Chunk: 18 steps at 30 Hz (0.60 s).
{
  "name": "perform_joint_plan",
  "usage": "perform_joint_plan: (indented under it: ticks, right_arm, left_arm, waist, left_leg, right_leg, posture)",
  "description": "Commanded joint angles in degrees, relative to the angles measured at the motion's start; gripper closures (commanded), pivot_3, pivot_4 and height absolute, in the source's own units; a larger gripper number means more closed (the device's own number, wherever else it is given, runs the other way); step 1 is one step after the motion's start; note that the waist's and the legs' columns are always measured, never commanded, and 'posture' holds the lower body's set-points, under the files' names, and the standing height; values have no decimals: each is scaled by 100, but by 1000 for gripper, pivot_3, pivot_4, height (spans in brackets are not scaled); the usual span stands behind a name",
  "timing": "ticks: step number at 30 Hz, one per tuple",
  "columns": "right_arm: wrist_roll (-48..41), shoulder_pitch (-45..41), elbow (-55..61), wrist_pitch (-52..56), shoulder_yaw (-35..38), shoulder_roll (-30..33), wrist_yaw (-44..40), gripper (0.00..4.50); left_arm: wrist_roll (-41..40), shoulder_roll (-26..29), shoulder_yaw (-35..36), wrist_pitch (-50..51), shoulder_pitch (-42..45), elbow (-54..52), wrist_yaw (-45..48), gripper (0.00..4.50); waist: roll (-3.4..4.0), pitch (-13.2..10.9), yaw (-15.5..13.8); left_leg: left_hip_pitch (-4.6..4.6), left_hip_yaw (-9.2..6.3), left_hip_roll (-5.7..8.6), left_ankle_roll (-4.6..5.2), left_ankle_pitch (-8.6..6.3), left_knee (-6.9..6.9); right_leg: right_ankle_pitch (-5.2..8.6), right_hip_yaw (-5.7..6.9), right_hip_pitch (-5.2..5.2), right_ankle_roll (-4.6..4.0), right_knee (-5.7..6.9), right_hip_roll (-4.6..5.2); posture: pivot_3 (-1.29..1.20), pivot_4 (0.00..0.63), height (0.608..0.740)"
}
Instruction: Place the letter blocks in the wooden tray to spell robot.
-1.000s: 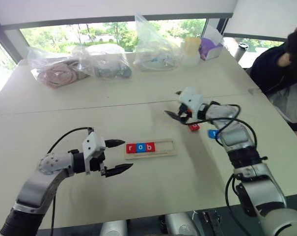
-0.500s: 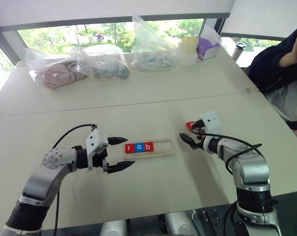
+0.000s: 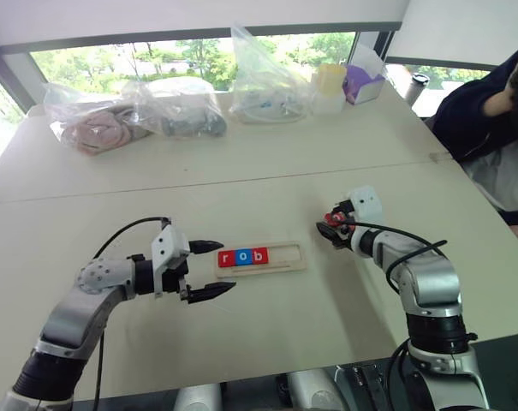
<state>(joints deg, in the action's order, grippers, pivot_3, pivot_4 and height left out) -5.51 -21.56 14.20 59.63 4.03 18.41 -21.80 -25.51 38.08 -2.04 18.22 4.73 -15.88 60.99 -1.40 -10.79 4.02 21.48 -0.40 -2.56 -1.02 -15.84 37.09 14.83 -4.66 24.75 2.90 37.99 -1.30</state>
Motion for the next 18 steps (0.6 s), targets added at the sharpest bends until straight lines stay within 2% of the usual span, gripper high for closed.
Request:
perform_joint_plan:
  ticks: [1,2,3,7,13,18]
  right_arm:
    - [-158,-152,112,38,-60,-71,57,2344]
    - [-176,-168,159,90,-68,-78,82,2989]
    - [-196,-163,232,152,-70,-83,108,3359]
    - [-290,95,950,883,-44,-50,272,3337]
    - [-572,883,2649,2375,-36,-122,461,3337]
    - [-493,1107,3123,2850,14,-372,777,3337]
  left_arm:
    - [-78,-5,47,-100,-18,-176,36,0]
    - [-95,-16,47,-118,-9,-172,59,0]
    - [-109,-30,46,-143,-10,-170,78,0]
    - [-194,-135,73,-261,41,-127,151,0]
    - [-262,-272,72,-227,320,66,193,0]
    - [-218,-347,-24,-268,403,154,273,0]
  waist:
    - [0,0,0]
    - [0,0,1]
    - [0,0,3]
    - [0,0,-12]
    - [-1,1,-16]
    - [-1,1,2]
  left_leg:
    - [0,0,0,0,0,0]
    - [0,0,0,0,0,0]
    - [0,0,0,0,0,0]
    - [2,-1,0,0,0,-1]
    - [9,-8,3,0,0,-3]
    - [1,-4,2,0,0,-3]
  right_leg:
    - [1,0,0,1,0,0]
    - [2,0,0,0,0,0]
    - [2,0,0,0,0,0]
    - [2,0,1,0,0,0]
    - [8,2,3,8,-3,5]
    - [9,1,2,5,-2,4]
  posture:
    - [0,150,740]
    - [0,150,740]
    - [0,150,740]
    - [0,150,740]
    - [0,150,740]
    - [0,150,740]
